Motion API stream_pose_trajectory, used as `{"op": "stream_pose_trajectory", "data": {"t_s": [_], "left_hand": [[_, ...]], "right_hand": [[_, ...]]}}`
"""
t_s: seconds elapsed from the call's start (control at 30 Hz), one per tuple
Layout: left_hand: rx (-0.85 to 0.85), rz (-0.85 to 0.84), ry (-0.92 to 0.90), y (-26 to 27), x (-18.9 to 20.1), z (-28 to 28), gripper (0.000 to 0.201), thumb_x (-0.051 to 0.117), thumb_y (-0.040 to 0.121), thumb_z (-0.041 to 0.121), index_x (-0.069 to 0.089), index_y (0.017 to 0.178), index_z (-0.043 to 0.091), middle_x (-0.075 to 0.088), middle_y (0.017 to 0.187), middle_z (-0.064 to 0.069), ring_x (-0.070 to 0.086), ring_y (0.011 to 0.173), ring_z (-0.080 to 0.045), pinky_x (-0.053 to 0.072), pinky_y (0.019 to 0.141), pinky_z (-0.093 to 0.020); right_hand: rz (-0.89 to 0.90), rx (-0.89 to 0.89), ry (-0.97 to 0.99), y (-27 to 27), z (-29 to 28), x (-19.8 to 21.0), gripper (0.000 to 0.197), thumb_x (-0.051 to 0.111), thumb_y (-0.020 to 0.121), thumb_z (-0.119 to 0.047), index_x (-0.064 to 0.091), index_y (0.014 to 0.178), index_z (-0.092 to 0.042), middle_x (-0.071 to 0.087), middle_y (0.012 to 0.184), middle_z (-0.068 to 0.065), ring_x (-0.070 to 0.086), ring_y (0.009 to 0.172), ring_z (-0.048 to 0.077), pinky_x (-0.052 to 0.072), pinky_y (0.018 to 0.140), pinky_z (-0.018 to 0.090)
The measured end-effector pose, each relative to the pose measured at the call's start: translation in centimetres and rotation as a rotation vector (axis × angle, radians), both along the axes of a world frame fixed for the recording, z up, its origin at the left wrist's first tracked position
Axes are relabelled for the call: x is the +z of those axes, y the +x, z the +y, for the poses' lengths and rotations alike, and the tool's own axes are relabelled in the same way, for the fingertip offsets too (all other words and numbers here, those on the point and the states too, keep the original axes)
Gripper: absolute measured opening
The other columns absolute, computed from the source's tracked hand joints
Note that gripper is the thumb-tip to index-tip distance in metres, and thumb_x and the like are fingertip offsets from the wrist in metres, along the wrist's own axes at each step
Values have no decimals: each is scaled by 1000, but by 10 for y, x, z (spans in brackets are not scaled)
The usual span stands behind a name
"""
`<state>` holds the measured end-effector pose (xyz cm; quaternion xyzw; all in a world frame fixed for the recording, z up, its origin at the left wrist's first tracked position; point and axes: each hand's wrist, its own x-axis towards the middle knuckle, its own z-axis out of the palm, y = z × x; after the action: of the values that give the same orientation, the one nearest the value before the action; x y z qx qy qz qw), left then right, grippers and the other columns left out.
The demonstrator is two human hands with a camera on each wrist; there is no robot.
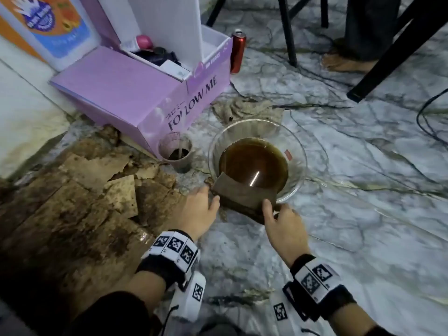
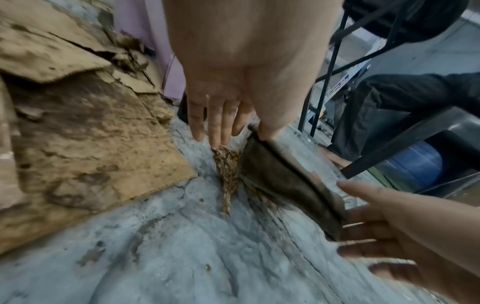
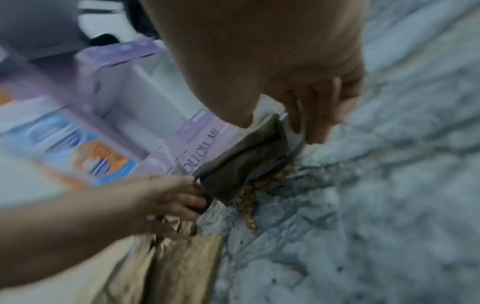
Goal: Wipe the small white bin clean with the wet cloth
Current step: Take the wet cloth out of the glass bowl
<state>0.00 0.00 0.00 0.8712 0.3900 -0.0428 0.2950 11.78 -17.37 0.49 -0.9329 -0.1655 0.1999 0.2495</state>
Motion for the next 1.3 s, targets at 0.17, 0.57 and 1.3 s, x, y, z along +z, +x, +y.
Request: {"op": "stream_pose_trajectory", "data": {"t_s": [0.17,0.57,1.3], "left_hand": [[111,-50,-165,20,-8,1,49,34,107,48,61,119,9,66,116,-14,61,112,-33,46,91,-40],[141,-278,-102,10,3,-3,33,52,104,35,59,86,9,58,68,-2,55,62,-11,36,59,-32],[504,-748,314,-213,276,-3,20,54,103,36,63,87,29,67,78,11,63,77,3,43,62,-16]], "right_hand": [[298,-250,250,10,1,-16,59,55,98,-59,76,79,-8,75,78,7,69,79,20,54,77,38],[84,3,417,5,3,-12,44,59,103,-39,59,69,-11,61,53,-2,60,49,8,45,52,26],[40,1022,527,-96,77,300,34,51,106,-35,59,99,-3,71,65,8,66,56,14,52,64,37]]}}
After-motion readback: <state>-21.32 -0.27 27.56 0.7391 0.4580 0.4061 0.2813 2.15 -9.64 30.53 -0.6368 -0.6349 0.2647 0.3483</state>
